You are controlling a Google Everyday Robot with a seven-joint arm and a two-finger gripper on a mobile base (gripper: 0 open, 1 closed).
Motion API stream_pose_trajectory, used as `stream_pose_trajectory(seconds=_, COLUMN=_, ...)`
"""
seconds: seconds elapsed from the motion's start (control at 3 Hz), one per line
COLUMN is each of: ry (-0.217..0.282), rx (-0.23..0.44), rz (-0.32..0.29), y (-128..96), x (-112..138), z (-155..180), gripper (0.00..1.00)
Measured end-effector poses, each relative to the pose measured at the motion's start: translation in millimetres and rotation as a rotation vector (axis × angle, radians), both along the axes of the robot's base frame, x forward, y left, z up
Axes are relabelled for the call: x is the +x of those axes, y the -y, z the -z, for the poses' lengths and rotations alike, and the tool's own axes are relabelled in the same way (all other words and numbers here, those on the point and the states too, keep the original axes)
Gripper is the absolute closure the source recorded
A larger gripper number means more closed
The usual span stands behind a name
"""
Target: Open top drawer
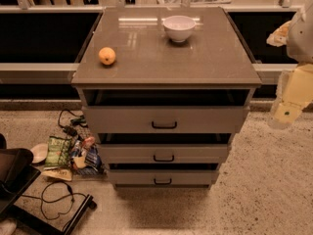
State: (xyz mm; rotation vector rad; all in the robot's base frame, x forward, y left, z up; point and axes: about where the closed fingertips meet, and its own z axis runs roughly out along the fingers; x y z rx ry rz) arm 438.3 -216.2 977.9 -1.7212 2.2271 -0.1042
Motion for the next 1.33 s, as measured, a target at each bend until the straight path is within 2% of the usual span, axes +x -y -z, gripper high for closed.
stream_pose_trajectory(seconds=0.33, ry=0.0, rx=0.0, rz=0.0, y=0.0, x=0.0, z=0.1, gripper=0.0)
stream_pose_trajectory(seconds=0.67, ry=-0.001, rx=0.037, rz=-0.036, y=-9.8, x=10.5, z=29.2, gripper=0.0)
stream_pose_trajectory(seconds=1.0, ry=0.023, rx=0.07, rz=-0.127, y=-26.2, x=22.9, z=83.7, gripper=0.0)
stream_pose_trajectory(seconds=1.33, ry=0.081, rx=0.037, rz=-0.2, y=-44.6, x=45.7, z=131.0, gripper=0.0)
